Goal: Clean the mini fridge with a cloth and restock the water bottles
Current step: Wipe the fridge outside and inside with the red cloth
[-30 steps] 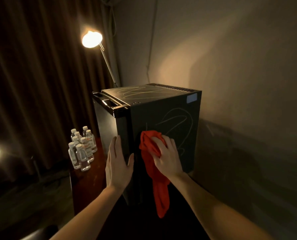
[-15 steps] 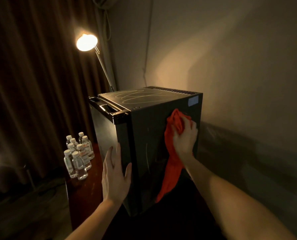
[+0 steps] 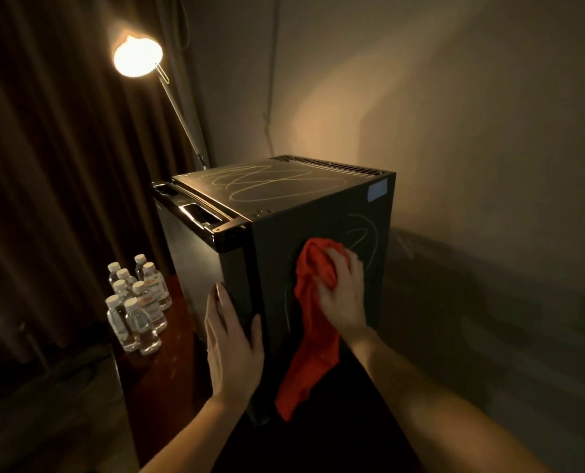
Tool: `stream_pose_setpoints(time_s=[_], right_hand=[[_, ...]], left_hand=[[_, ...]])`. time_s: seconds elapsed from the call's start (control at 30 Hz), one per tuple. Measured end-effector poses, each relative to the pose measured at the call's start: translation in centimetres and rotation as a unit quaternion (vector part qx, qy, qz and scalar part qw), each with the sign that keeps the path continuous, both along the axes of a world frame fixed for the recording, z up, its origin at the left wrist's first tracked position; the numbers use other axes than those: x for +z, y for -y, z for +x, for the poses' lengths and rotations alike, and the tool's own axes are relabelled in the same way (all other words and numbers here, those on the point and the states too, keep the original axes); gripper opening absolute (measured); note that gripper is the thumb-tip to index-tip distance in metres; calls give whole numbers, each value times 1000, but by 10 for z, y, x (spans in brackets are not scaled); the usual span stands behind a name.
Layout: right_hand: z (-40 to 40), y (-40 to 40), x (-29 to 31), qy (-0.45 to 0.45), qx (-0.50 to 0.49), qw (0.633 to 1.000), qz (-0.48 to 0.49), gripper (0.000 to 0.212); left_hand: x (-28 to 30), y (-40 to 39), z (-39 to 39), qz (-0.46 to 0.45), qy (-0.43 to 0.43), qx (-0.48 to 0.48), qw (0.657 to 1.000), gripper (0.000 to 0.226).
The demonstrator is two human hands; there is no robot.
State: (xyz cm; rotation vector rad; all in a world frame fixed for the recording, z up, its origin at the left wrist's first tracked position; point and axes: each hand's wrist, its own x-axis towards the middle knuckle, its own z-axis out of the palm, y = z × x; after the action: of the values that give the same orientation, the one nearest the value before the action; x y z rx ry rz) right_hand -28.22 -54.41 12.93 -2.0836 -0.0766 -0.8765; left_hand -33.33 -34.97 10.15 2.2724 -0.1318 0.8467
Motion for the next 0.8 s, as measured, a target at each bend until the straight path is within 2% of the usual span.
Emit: stream_pose_setpoints(time_s=[0.13,0.2,0.4,0.5,0.57,0.67,0.73,0.8], right_hand=[[24,28,25,-3,-64,993,97,54],[28,35,30,-2,-62,992,108,51],[5,25,9,-1,46,999,5,50],[16,49,18,30,72,995,-55,48],[38,77,29,47,32,996,-65,45],[72,124,34,15,-67,997,27,42],[78,135,24,-21,-86,994,65,44],[74,123,10,-24,-79,995,59,44]], left_hand=[[3,0,-4,14,-10,16,1000,82],[5,4,-6,11,-5,36,999,81],[10,43,-3,-76,12,101,992,84],[10,56,3,-126,27,134,982,83],[8,60,8,-138,42,148,978,82],[3,60,14,-125,59,171,975,78],[-2,59,16,-121,66,182,974,75],[-4,59,17,-123,78,191,971,73]])
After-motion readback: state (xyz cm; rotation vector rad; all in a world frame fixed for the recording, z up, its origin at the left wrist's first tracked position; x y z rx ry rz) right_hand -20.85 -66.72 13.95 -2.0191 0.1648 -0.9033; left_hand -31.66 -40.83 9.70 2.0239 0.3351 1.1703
